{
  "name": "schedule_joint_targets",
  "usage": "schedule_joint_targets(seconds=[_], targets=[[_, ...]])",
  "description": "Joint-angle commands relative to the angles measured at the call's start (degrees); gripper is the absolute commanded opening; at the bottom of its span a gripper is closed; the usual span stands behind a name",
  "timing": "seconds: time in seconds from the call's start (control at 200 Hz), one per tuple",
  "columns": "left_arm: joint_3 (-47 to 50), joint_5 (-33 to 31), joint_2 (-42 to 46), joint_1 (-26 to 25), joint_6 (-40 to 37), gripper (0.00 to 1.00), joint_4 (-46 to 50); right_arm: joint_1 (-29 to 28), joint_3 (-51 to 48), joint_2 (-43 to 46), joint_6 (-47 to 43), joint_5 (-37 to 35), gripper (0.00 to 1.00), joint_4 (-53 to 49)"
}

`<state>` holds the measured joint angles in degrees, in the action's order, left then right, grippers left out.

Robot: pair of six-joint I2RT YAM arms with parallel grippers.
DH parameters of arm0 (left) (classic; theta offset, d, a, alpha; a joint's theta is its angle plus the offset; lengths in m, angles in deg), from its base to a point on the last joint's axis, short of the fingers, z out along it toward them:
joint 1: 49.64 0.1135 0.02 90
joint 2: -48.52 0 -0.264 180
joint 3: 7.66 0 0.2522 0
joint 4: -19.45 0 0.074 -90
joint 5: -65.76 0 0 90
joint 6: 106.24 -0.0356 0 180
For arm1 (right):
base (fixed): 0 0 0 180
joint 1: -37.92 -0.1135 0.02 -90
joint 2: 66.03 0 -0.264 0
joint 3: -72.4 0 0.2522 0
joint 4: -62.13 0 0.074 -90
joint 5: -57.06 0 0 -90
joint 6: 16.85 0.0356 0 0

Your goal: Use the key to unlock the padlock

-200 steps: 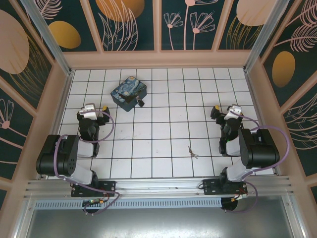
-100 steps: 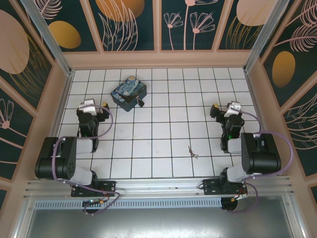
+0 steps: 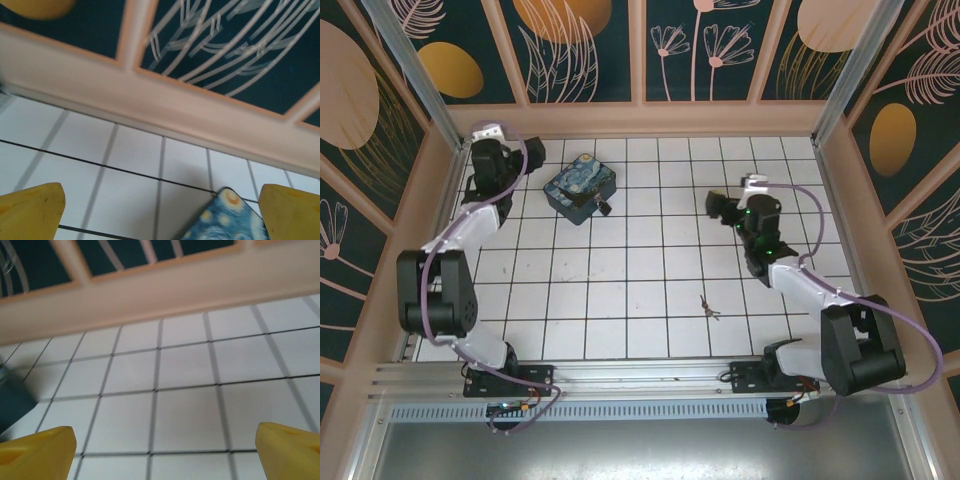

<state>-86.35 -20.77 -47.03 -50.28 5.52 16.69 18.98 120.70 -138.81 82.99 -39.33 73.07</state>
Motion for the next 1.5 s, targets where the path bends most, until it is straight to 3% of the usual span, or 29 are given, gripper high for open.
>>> schedule_joint_targets(seconds=[0.0, 0.13, 0.195, 0.395, 0.666, 1.066, 1.291, 1.396, 1.491], targets=[[-5.2, 11.6, -7.4, -0.1, 5.1, 0.99, 7.5, -4.8, 2.1, 1.9, 3.7, -0.4, 0.93, -6.4], [-13.5, 19.1, -16.7, -0.7, 4.0, 0.99, 9.6, -10.0, 1.2, 4.2, 6.9, -0.4, 0.93, -6.9], [-17.6, 19.7, -20.6, -1.5, 2.2, 0.99, 11.3, -11.9, 0.8, 5.2, 7.7, -0.9, 0.93, -7.3], [-33.0, 20.8, -32.0, -3.4, -4.4, 0.99, 20.4, -14.3, 1.1, 6.2, 9.1, -0.6, 0.93, -10.7], [-45.6, 32.3, -41.7, -7.3, -11.1, 0.99, 29.6, -15.8, 1.5, 7.2, 9.9, -2.3, 0.93, -15.5], [-38.8, 41.3, -34.9, -17.8, -14.3, 0.96, 29.4, -16.4, 1.4, 8.0, 11.5, -3.0, 0.93, -17.3], [-31.5, 43.2, -30.0, -23.2, -6.3, 0.95, 22.0, -16.6, -0.4, 8.8, 13.8, -5.0, 0.94, -17.0], [-26.8, 40.9, -24.8, -24.0, -2.6, 0.95, 16.9, -16.4, -1.0, 8.8, 14.1, -4.9, 0.94, -16.5], [-26.4, 32.0, -20.5, -23.9, -3.7, 0.97, 20.7, -16.3, -1.1, 8.0, 14.4, -4.5, 0.93, -16.4]])
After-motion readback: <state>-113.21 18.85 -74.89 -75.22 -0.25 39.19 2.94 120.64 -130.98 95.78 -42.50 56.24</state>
